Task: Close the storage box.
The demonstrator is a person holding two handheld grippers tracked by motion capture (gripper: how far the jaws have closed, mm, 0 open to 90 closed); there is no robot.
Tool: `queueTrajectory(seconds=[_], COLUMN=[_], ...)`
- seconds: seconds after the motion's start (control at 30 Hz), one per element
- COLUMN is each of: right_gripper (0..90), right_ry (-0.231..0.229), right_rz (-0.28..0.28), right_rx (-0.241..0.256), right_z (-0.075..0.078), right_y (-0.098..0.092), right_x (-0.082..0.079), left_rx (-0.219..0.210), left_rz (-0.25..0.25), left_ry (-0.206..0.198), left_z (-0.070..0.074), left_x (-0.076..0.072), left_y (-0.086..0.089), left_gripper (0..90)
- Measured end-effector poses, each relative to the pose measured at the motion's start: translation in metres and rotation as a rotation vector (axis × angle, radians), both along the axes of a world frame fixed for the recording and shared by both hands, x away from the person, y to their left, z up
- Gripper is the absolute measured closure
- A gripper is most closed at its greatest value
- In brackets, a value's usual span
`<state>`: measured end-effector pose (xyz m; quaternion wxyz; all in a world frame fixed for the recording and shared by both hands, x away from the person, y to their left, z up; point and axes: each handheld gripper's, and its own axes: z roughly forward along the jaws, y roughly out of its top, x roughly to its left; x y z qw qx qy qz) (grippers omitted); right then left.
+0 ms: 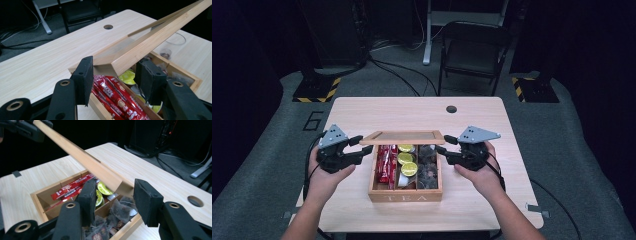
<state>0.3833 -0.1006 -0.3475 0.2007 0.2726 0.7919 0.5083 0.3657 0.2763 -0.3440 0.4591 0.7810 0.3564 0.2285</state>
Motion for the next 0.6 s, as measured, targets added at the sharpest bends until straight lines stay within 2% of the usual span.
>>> queueTrajectory(seconds=[0.13,0.2,0.33,0.6], right_gripper=[52.9,52.9,52.8,52.8], right_ry=[0.038,0.040,0.037,0.046], right_rz=[-0.006,-0.007,0.002,0.013], right_rx=[0.012,0.019,0.003,-0.009], right_z=[-0.003,-0.004,-0.005,-0.010], right_y=[0.000,0.000,0.000,-0.001], right_x=[0.001,0.001,-0.002,-0.008], left_rx=[-0.005,-0.009,-0.002,-0.023], left_rz=[0.000,0.003,-0.001,-0.013], left_ry=[-0.007,-0.008,-0.009,0.000], left_z=[-0.003,-0.004,-0.007,-0.016], left_x=[-0.002,-0.003,-0.006,-0.011], left_y=[0.000,0.000,0.000,0.002], left_gripper=[49.4,49.3,49.1,48.3])
